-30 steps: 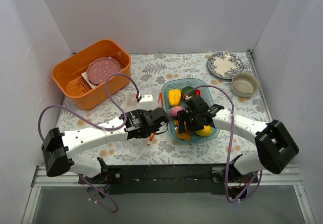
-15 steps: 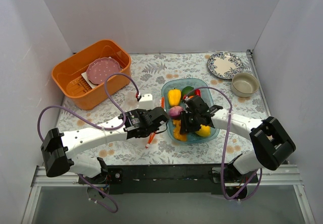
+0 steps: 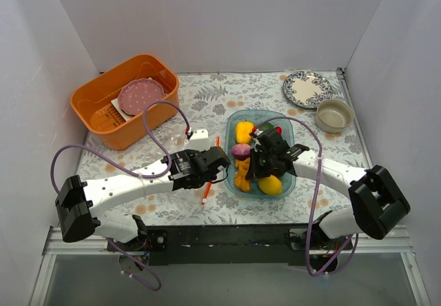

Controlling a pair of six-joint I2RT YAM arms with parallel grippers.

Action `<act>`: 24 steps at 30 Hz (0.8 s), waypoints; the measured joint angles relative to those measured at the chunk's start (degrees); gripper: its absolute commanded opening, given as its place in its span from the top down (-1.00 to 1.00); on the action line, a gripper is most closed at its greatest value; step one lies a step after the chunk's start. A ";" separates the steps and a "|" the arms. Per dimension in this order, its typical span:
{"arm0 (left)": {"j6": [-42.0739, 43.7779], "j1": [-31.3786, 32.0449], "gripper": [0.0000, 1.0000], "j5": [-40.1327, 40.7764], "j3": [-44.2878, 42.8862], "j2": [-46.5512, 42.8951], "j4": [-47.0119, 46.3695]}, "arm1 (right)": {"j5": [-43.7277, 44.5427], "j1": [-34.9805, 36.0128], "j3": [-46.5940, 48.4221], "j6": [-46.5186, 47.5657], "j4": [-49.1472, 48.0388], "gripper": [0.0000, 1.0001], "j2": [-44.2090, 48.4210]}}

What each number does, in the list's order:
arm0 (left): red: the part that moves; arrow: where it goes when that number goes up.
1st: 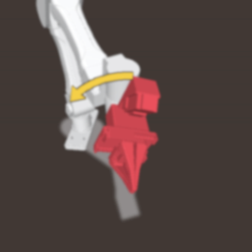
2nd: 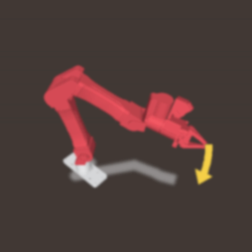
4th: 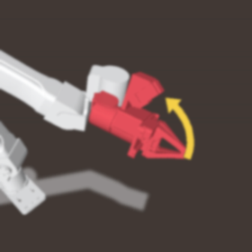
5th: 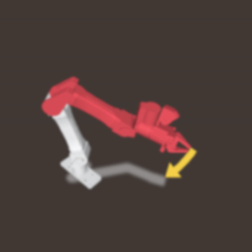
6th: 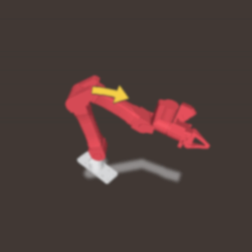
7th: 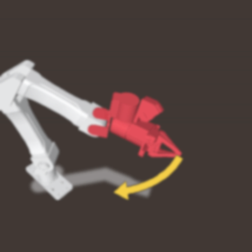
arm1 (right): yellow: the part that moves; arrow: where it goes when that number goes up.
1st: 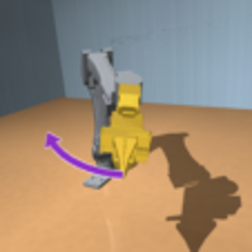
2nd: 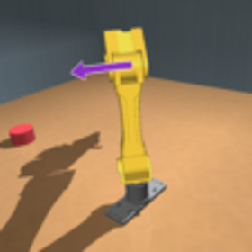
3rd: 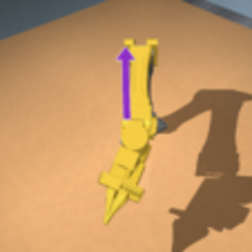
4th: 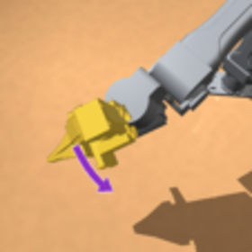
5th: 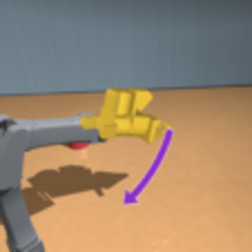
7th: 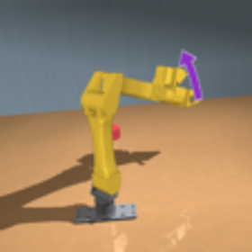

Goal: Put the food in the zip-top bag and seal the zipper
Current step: Pick up the fake vegetable from the bin.

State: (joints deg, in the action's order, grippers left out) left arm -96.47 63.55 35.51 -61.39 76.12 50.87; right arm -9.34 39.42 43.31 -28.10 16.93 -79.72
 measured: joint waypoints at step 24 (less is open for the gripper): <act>11.30 -0.02 0.06 -3.98 8.46 5.33 -15.17 | 1.46 -0.46 -0.02 0.02 1.70 0.97 2.23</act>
State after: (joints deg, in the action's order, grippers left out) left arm -85.17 63.53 31.53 -52.93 81.45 35.70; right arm -7.88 38.96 43.29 -28.08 18.63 -77.49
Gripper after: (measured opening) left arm 0.476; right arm 0.061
